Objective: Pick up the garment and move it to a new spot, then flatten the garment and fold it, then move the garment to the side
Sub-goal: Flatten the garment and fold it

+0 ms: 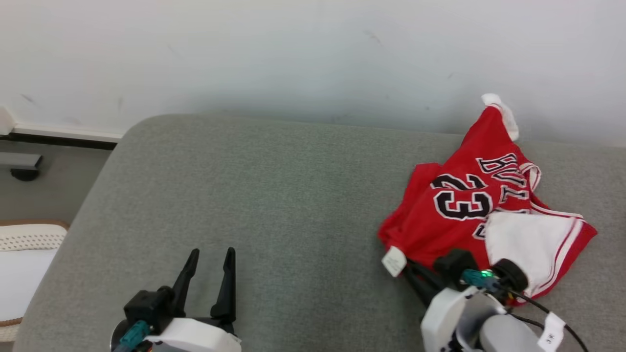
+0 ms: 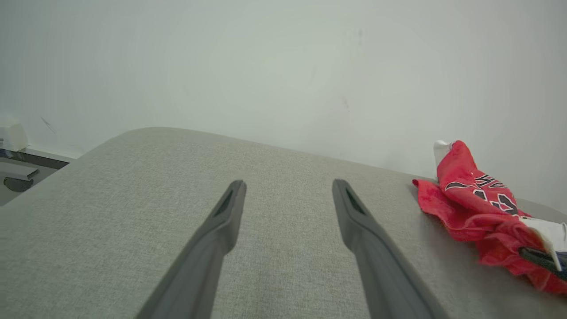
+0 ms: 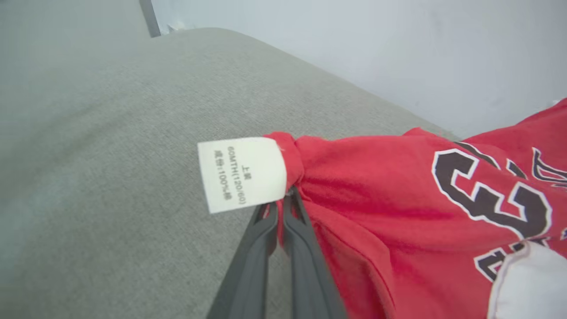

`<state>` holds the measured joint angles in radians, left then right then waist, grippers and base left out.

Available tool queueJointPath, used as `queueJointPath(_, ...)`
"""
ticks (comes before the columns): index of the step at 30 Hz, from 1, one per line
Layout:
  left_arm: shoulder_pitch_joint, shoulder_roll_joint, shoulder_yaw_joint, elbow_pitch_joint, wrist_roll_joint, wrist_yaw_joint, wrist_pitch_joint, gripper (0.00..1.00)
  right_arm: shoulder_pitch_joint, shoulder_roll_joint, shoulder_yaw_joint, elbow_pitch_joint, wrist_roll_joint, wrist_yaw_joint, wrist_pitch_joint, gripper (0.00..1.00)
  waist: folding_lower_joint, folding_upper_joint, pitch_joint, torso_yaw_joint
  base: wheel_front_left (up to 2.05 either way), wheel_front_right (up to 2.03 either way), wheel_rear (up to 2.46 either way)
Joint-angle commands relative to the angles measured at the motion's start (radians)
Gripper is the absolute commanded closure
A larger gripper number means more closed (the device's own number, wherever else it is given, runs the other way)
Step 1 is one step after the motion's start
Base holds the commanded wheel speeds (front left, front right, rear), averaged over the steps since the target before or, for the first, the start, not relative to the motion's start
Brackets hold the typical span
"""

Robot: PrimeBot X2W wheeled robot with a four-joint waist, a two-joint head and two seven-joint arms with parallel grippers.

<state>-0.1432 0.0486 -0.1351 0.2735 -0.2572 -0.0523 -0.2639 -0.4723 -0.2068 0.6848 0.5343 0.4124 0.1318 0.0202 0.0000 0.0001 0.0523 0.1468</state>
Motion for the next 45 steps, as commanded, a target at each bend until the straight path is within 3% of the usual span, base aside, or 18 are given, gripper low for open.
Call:
queueJointPath(1, 0.002, 0.004, 0.003, -0.002, 0.008, -0.001, 0.000, 0.00, -0.022, 0.016, 0.017, -0.003, 0.014, -0.002, -0.007, 1.00, 0.0000, -0.0001, 0.001, 0.010, 0.00, 0.00, 0.00)
queueJointPath(13, -0.019, 0.004, -0.004, -0.005, -0.005, 0.001, 0.000, 0.00, -0.139, 0.137, 0.232, 0.110, 0.151, -0.002, -0.038, 0.98, 0.0000, -0.0001, 0.030, 0.078, 0.00, 0.00, 0.00)
queueJointPath(14, -0.020, 0.004, -0.003, -0.004, -0.005, 0.002, 0.000, 0.00, -0.144, 0.143, 0.251, 0.122, 0.170, -0.002, -0.038, 0.62, 0.0000, -0.0001, 0.031, 0.078, 0.00, 0.00, 0.00)
queueJointPath(15, -0.021, 0.004, -0.002, -0.003, -0.005, 0.003, 0.000, 0.00, -0.148, 0.148, 0.271, 0.133, 0.187, -0.002, -0.035, 0.07, 0.0000, -0.0001, 0.032, 0.077, 0.00, 0.00, 0.00)
queueJointPath(16, -0.020, 0.004, 0.001, -0.002, -0.004, 0.004, 0.000, 0.00, -0.151, 0.151, 0.288, 0.144, 0.203, -0.002, -0.033, 0.00, 0.0000, -0.0001, 0.031, 0.073, 0.00, 0.00, 0.00)
queueJointPath(22, -0.011, 0.004, 0.011, 0.004, 0.011, 0.002, 0.000, 0.00, -0.179, 0.151, 0.349, 0.157, 0.292, -0.002, -0.073, 0.00, 0.0000, -0.0001, 0.010, 0.017, 0.00, 0.00, 0.00)
queueJointPath(30, 0.012, 0.004, 0.029, -0.004, 0.023, -0.002, 0.000, 0.00, -0.184, 0.062, 0.309, 0.087, 0.344, -0.002, -0.195, 0.00, 0.0000, -0.0001, -0.021, -0.075, 0.00, 0.00, 0.00)
queueJointPath(35, 0.028, 0.004, 0.035, -0.009, 0.027, 0.000, 0.000, 0.00, -0.134, -0.021, 0.188, 0.039, 0.333, -0.002, -0.259, 0.00, 0.0000, -0.0001, -0.032, -0.136, 0.00, 0.00, 0.00)
queueJointPath(37, 0.031, 0.004, 0.040, -0.011, 0.027, -0.001, 0.000, 0.00, -0.086, -0.060, 0.078, 0.003, 0.299, -0.002, -0.278, 0.00, 0.0000, -0.0001, -0.036, -0.167, 0.00, 0.00, 0.00)
queueJointPath(38, 0.031, 0.004, 0.040, -0.011, 0.027, -0.001, 0.000, 0.00, -0.086, -0.060, 0.078, 0.003, 0.299, -0.002, -0.278, 0.00, 0.0000, -0.0001, -0.036, -0.167, 0.00, 0.00, 0.00)
queueJointPath(42, 0.038, 0.004, 0.037, -0.014, 0.023, 0.001, 0.000, 0.00, 0.055, -0.084, -0.127, -0.059, 0.231, -0.002, -0.284, 0.00, 0.0000, -0.0001, -0.036, -0.200, 0.00, 0.00, 0.00)
queueJointPath(45, 0.037, 0.004, 0.036, -0.015, 0.023, 0.000, 0.000, 0.00, 0.107, -0.075, -0.190, -0.082, 0.204, -0.002, -0.285, 0.00, 0.0000, -0.0001, -0.034, -0.206, 0.00, 0.00, 0.00)
